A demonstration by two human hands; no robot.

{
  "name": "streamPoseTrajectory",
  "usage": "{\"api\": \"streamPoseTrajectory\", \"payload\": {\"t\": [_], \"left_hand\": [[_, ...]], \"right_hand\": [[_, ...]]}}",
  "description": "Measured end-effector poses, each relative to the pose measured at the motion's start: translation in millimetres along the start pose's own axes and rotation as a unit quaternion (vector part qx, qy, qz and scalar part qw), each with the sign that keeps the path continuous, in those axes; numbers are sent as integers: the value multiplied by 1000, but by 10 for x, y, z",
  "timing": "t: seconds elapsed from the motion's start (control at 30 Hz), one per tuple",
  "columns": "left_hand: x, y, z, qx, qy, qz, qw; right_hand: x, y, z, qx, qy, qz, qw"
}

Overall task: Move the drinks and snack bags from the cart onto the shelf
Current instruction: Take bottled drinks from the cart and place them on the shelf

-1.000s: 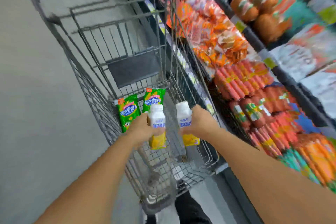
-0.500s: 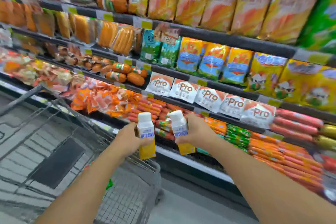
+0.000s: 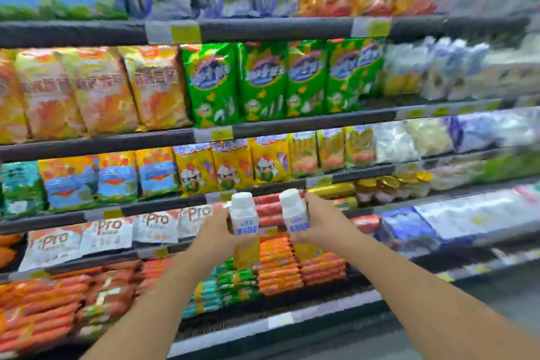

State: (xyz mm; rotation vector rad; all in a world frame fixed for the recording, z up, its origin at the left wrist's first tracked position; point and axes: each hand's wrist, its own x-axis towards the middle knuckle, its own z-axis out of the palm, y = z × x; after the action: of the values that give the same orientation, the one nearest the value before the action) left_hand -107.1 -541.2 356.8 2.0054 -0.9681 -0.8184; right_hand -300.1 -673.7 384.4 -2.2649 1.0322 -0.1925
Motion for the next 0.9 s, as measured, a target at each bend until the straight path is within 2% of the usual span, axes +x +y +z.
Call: {"api": "streamPoseTrajectory", "payload": {"t": [0.2, 0.4, 0.6, 0.77, 0.9], "left_hand": [[517, 1072, 1075, 34, -39, 68, 996], [914, 1887, 1719, 35, -81, 127, 988], [1518, 2689, 1997, 41, -79, 199, 976], [2077, 3297, 1979, 25, -53, 235, 970], [2508, 3640, 1999, 6, -33, 251, 967]], "right_hand": [[-114, 1053, -1052, 11, 86, 62, 994], [5, 1673, -1712, 58, 161, 111, 979], [437, 2027, -2304, 41, 214, 129, 967], [919, 2036, -2884, 50, 292, 132, 946], [1277, 2048, -3234, 64, 319, 125, 937]]}}
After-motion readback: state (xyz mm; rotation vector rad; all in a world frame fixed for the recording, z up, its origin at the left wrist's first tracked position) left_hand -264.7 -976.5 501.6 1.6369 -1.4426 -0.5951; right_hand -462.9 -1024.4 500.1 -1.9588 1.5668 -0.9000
